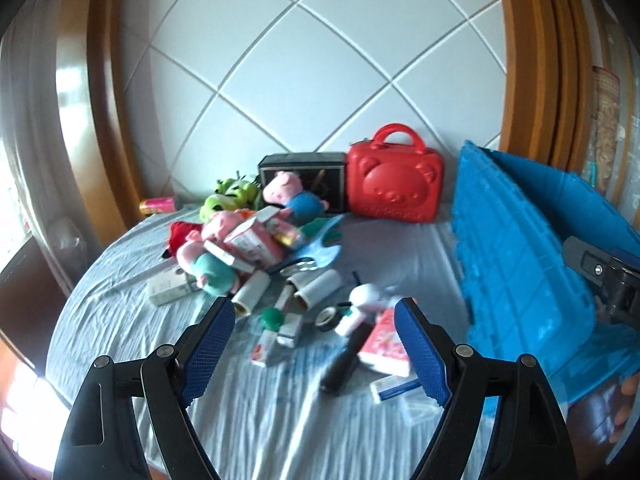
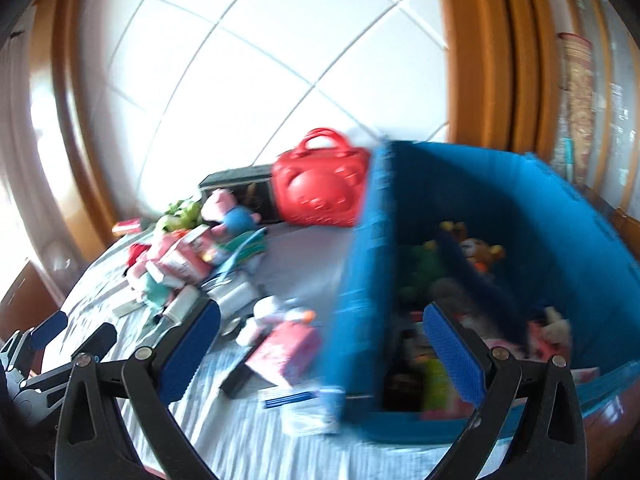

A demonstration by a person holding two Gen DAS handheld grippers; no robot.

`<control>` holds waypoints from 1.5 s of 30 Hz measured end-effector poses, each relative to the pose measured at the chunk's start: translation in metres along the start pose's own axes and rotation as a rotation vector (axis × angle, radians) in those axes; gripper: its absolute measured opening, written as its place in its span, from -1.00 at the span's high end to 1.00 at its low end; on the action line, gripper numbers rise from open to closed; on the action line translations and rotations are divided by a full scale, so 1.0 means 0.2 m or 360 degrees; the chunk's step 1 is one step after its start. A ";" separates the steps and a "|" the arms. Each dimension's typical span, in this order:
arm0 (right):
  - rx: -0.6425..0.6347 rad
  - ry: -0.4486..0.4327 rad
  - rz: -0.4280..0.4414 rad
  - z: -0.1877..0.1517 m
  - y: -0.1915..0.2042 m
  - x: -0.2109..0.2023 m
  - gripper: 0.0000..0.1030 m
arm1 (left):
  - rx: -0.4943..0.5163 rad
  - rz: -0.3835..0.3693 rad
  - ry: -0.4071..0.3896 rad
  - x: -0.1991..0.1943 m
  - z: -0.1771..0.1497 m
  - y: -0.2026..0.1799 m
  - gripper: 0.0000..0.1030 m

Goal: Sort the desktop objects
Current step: 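Withdraw both tools from the bin back over the table pile, then move the left tool to the white-green box while the right tool reaches the pink-green plush pig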

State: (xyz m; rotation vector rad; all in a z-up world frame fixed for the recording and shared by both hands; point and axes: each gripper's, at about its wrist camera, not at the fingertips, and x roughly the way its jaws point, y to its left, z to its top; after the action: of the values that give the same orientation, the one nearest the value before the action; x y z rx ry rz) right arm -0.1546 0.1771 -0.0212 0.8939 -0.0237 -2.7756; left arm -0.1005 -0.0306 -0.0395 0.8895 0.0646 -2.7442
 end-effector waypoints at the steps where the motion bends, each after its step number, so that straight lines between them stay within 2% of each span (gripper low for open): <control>1: -0.0023 0.0018 0.0030 -0.02 0.09 0.04 -1.00 | -0.0007 0.0019 0.0014 0.02 -0.02 0.08 -0.60; 6: -0.0109 0.0082 0.0230 -0.13 0.45 0.20 -1.00 | -0.0070 0.0095 0.0095 0.12 -0.13 0.40 -0.60; 10: -0.0185 0.0165 0.0265 -0.19 0.64 0.33 -1.00 | -0.0122 0.0127 0.0215 0.26 -0.21 0.58 -0.60; 15: -0.0268 0.0367 0.0284 -0.29 0.78 0.66 -1.00 | -0.0209 0.0207 0.0366 0.48 -0.28 0.77 -0.60; 20: -0.0272 0.0590 0.0390 -0.39 0.90 1.01 -1.00 | -0.0228 0.0409 0.0549 0.73 -0.35 1.01 -0.60; 23: -0.0285 0.0652 0.0439 -0.41 0.98 1.17 -1.00 | -0.0275 0.0491 0.0610 0.83 -0.37 1.15 -0.60; 27: -0.0327 0.0728 0.0432 -0.40 1.11 1.31 -1.00 | -0.0298 0.0521 0.0635 0.92 -0.36 1.29 -0.60; 30: -0.0364 0.0745 0.0423 -0.38 1.23 1.37 -1.00 | -0.0303 0.0493 0.0636 1.02 -0.32 1.38 -0.60; 35: -0.0337 0.0720 0.0365 -0.33 1.44 1.46 -1.00 | -0.0181 0.0380 0.0644 1.24 -0.23 1.53 -0.60; 45: -0.0148 0.0752 0.0086 -0.30 1.86 1.65 -1.00 | 0.0143 0.0065 0.0680 1.70 -0.08 1.83 -0.60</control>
State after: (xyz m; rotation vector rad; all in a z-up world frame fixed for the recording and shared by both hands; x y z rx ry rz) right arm -0.3027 -0.2531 -0.2285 1.4695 0.1551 -2.4244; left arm -0.2643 -0.4595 -0.2367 1.4691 0.0017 -2.4888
